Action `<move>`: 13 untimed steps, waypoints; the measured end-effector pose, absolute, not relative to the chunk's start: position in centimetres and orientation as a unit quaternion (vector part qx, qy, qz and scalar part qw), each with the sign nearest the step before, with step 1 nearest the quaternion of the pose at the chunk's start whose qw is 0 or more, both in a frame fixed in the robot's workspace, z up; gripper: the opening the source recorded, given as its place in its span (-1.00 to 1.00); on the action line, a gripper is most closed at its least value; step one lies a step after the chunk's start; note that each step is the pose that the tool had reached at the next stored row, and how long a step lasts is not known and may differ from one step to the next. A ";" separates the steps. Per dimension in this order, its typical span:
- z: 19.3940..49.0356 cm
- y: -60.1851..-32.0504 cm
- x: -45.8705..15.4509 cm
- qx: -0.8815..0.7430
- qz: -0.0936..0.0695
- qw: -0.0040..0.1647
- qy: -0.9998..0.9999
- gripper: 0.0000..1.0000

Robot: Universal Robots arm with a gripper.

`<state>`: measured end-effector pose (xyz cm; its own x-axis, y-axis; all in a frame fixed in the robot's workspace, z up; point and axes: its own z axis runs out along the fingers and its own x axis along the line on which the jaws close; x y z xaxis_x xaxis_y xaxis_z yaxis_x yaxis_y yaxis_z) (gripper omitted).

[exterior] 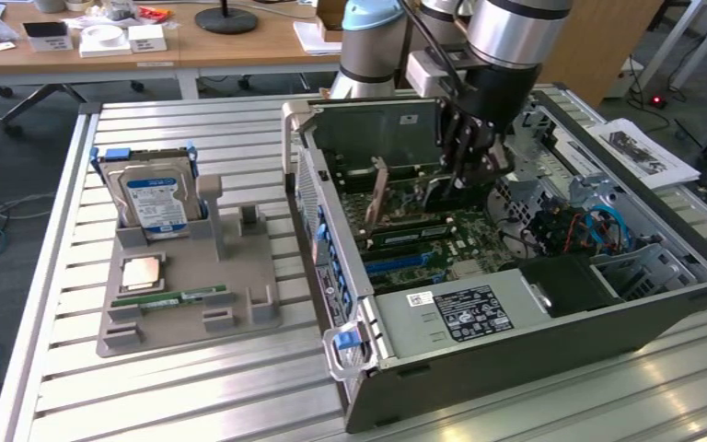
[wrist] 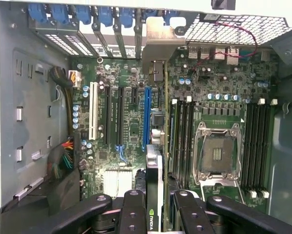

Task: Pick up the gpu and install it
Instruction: 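Insert the gpu into the slot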

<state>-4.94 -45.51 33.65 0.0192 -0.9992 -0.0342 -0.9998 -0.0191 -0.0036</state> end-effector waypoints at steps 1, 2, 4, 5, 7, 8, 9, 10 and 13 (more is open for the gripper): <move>33.6 -45.5 -5.0 -0.714 0.011 0.013 0.700 -0.47; 33.6 -45.5 -5.0 -0.715 0.011 0.013 0.699 -0.47; 33.6 -45.5 -5.0 -0.715 0.011 0.013 0.699 -0.47; 33.6 -45.5 -5.0 -0.715 0.011 0.013 0.699 -0.47; 33.6 -45.5 -5.0 -0.714 0.011 0.013 0.699 -0.47; 33.6 -45.5 -5.0 -0.714 0.011 0.013 0.699 -0.47; 33.5 -45.5 -5.0 -0.714 0.011 0.013 0.699 -0.47; 33.5 -45.5 -5.0 -0.714 0.011 0.014 0.699 -0.47; 33.1 -45.5 -5.0 -0.714 0.011 0.014 0.699 -0.47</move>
<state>-5.01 -45.52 33.14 0.0213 -0.9992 -0.0344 -0.9998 -0.0212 -0.0043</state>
